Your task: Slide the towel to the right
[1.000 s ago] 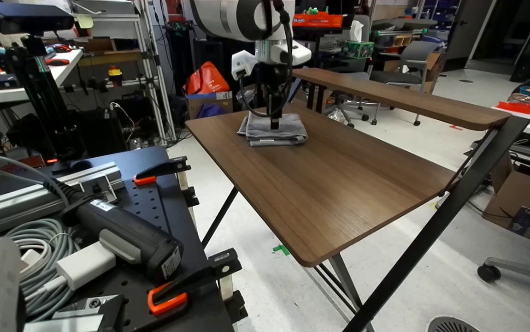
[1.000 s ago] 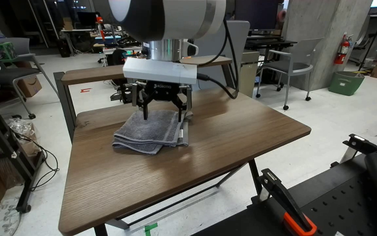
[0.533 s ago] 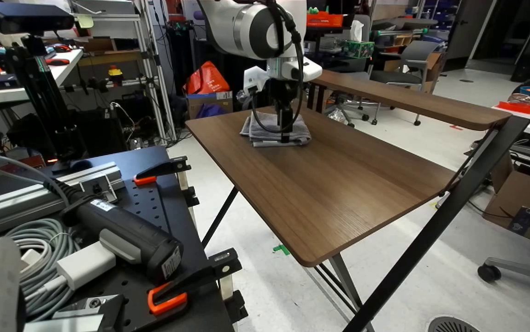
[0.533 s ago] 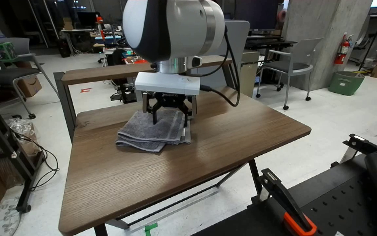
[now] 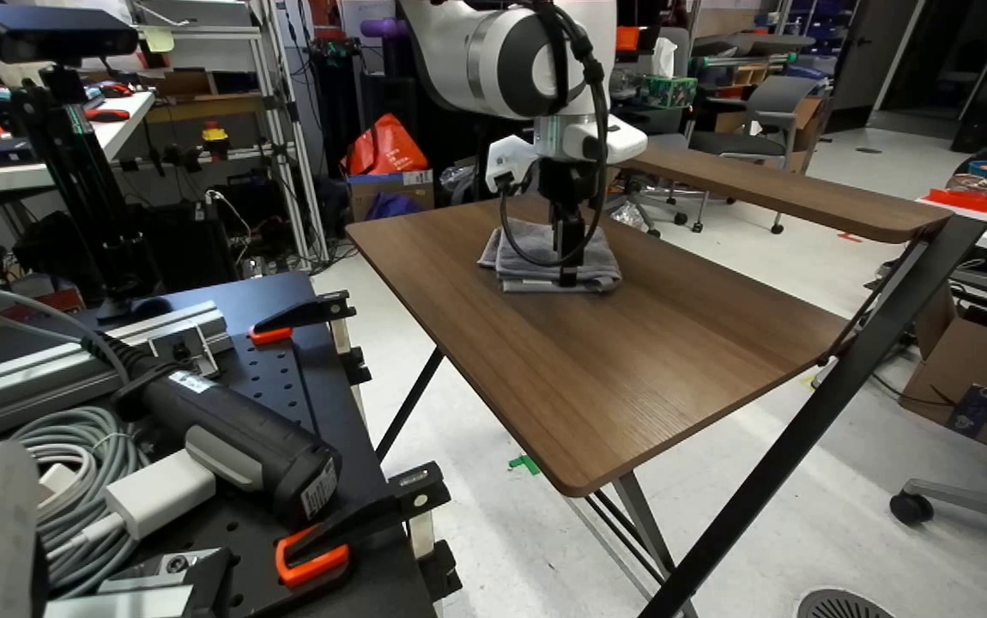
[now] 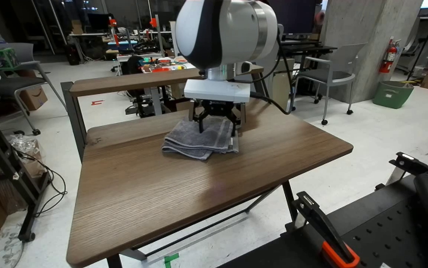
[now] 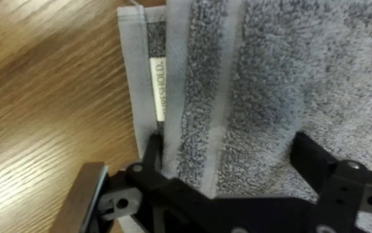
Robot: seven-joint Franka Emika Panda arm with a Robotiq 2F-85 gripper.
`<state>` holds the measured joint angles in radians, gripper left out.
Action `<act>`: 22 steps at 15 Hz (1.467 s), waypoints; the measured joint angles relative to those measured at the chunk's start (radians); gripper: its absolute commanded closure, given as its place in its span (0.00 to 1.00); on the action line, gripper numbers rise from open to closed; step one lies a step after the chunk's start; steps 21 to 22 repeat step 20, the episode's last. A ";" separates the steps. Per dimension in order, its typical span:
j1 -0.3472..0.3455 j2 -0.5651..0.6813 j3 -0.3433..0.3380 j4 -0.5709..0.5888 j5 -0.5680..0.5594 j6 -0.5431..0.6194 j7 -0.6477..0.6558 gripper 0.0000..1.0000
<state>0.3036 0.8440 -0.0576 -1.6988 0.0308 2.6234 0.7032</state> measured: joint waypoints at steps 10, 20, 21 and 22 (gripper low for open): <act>-0.175 -0.044 -0.092 -0.079 0.012 0.000 -0.012 0.00; -0.203 -0.209 -0.022 -0.217 0.035 -0.030 -0.138 0.00; -0.203 -0.209 -0.022 -0.217 0.035 -0.030 -0.138 0.00; -0.203 -0.209 -0.022 -0.217 0.035 -0.030 -0.138 0.00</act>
